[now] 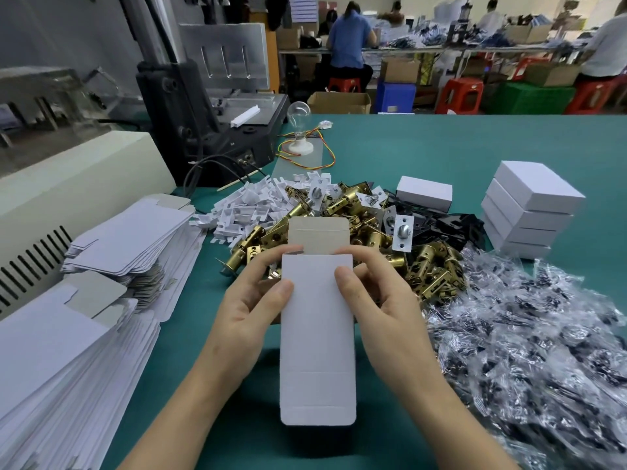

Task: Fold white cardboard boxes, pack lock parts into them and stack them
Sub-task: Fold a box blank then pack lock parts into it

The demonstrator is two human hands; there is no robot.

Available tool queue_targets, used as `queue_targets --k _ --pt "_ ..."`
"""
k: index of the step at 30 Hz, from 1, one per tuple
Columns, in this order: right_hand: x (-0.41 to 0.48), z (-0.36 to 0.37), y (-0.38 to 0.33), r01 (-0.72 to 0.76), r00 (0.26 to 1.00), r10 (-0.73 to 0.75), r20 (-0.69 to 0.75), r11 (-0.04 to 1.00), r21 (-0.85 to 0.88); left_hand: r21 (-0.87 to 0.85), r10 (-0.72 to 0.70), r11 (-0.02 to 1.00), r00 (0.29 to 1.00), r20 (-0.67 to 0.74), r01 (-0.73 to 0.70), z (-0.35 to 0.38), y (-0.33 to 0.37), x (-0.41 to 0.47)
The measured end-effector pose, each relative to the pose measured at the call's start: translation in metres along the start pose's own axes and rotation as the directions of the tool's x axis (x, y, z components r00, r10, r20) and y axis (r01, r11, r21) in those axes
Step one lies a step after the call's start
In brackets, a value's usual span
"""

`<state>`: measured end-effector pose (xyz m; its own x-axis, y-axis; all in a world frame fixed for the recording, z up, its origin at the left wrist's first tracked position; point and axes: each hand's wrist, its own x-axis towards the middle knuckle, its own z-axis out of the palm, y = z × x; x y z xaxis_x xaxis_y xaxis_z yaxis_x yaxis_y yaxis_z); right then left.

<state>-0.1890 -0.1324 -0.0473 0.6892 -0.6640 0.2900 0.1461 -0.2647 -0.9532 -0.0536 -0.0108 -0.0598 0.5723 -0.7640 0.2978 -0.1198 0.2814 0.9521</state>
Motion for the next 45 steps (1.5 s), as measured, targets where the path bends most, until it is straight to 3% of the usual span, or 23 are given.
queue_targets --k 16,21,25,34,45 --pt "-0.0004 0.0000 0.0041 -0.050 0.999 0.050 -0.014 0.999 0.003 0.153 0.106 0.984 0.986 -0.126 -0.086 -0.0002 0.0000 0.0020" --pt "0.0013 -0.0008 0.0047 -0.110 0.994 0.107 0.026 0.987 0.121 0.179 0.125 0.978 0.989 -0.079 -0.109 0.0016 0.0032 0.0009" --pt "0.0016 -0.0015 0.0029 -0.127 0.990 0.119 0.071 0.986 0.108 0.224 0.122 0.969 0.991 -0.046 -0.109 0.0009 0.0052 -0.0005" --pt "0.0014 0.0006 0.0050 -0.075 0.994 0.079 0.081 0.996 -0.052 0.090 -0.189 0.978 0.982 -0.020 0.190 -0.0028 0.0013 0.0046" --pt "0.0000 -0.0005 0.0037 -0.060 0.993 0.069 0.097 0.994 -0.092 -0.021 -0.285 0.958 0.958 0.044 0.286 -0.0038 0.0065 0.0038"
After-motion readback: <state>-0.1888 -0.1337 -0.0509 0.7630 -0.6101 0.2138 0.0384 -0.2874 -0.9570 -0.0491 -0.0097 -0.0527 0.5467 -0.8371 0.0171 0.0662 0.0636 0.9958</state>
